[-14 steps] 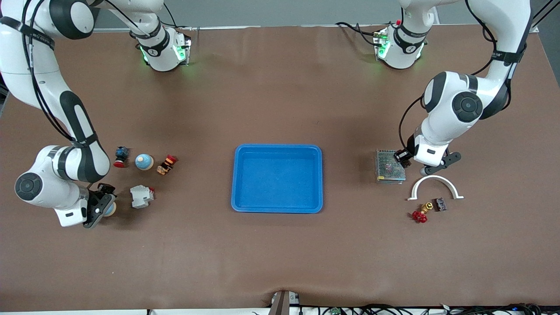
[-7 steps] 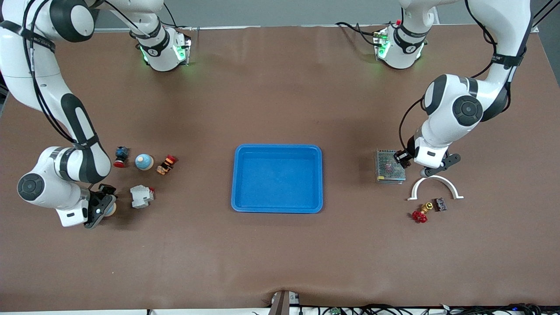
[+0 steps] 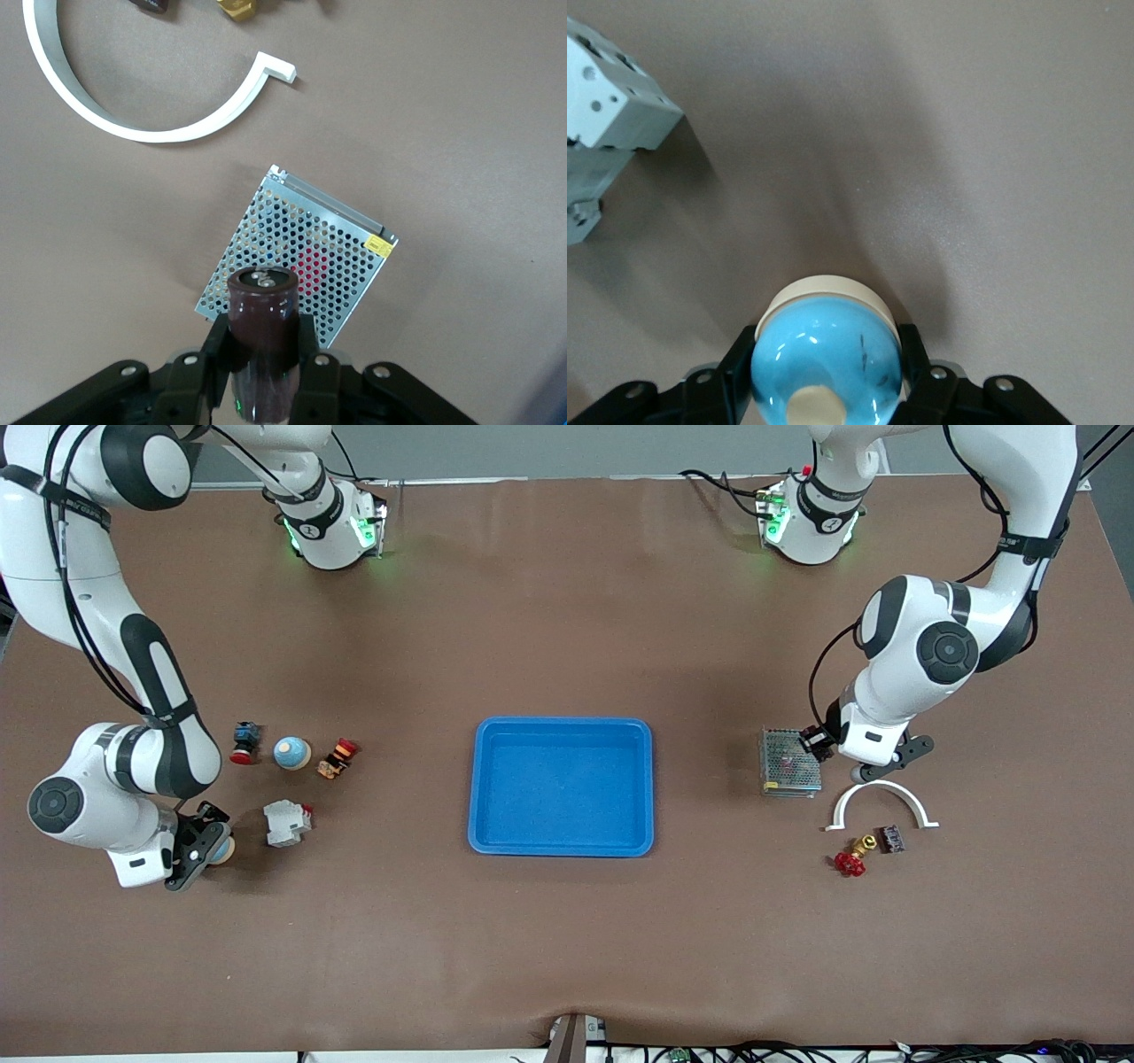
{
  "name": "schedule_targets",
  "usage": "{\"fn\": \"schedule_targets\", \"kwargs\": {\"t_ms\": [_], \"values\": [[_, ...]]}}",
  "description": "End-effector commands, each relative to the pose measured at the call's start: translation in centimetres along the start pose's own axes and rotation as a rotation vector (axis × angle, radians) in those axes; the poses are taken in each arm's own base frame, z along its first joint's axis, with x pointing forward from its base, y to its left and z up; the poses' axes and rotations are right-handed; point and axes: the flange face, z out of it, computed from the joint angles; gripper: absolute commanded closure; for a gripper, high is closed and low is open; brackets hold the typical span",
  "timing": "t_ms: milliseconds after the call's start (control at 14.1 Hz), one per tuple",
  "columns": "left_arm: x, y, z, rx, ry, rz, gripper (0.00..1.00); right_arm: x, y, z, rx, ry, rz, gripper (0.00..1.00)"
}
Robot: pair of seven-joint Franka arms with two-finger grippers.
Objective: Place electrolytic capacitor and blue bell in tray
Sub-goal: 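Close the right gripper on the blue bell and lift it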
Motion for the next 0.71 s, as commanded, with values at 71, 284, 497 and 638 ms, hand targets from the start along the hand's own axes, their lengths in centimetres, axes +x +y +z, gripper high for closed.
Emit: {"fn": "schedule_targets", "kwargs": {"t_ms": [71,284,497,638], "values": [[0.0,-0.2,-1.0,0.024,0.013,-0.001,1.0,0.4,0.5,-1.2,0.047,0.006,0.01,0.56],[0.0,-0.2,-1.1,0.025,0.012,-0.001,1.0,1.5,1.6,-4.8,0.11,0.006,0.033,0.57],[0.1,-0.1,-1.3,0.022,0.016,-0.02,1.0,3.5,1.2,-7.1,0.094,0.007,0.053,0.57],[0.3,-0.1,-1.7,0.033,0.006,-0.023,1.0,5.2,0.2,-9.2,0.116,-0.015,0.112,0.57]]}}
